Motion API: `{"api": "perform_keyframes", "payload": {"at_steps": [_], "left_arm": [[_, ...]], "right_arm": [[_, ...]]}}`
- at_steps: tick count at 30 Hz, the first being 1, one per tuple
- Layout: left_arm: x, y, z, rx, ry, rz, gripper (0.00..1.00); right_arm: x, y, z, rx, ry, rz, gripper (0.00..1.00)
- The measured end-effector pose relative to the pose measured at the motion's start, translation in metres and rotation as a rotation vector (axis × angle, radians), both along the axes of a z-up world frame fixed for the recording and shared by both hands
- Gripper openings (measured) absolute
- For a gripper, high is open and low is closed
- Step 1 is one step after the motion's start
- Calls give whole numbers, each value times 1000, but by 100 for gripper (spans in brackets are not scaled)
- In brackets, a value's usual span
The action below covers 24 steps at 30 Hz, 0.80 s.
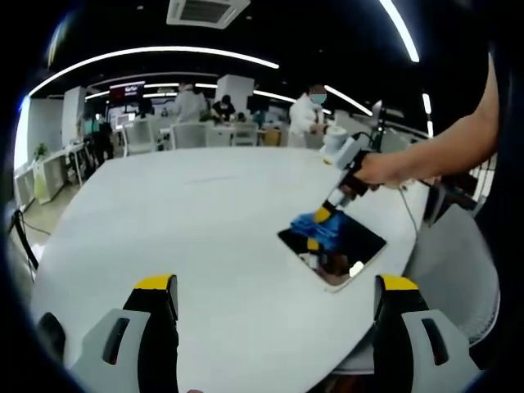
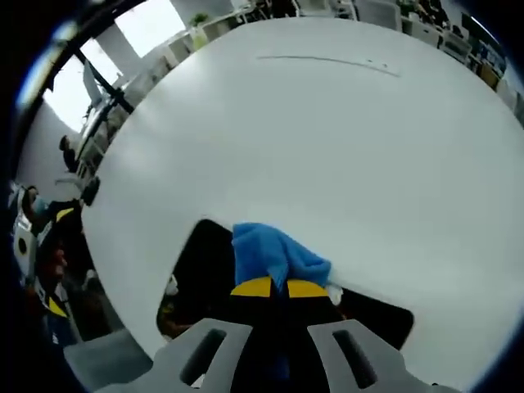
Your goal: Wipe the mirror surface with the cleaning cloth until all visible marks leave the cleaned area.
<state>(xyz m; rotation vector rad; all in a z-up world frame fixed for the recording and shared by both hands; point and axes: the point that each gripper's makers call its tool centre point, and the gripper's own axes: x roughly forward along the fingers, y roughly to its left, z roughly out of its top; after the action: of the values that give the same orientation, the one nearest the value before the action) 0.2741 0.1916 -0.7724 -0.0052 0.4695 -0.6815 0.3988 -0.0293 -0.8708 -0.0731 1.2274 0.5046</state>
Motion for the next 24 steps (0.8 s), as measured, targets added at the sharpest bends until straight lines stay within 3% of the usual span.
{"api": "perform_keyframes", "payload": {"at_steps": [7, 17, 24], "left_arm": [[1, -7, 0, -3, -4, -13, 100], [2, -10, 0, -9, -6, -20, 100], [2, -12, 2, -13, -12, -22, 100]], "right_arm": [[-2, -8, 0, 7, 2, -5, 0], [-4, -46, 1, -18, 5, -45, 0], [-4, -45, 1, -26, 0, -64, 0]]}}
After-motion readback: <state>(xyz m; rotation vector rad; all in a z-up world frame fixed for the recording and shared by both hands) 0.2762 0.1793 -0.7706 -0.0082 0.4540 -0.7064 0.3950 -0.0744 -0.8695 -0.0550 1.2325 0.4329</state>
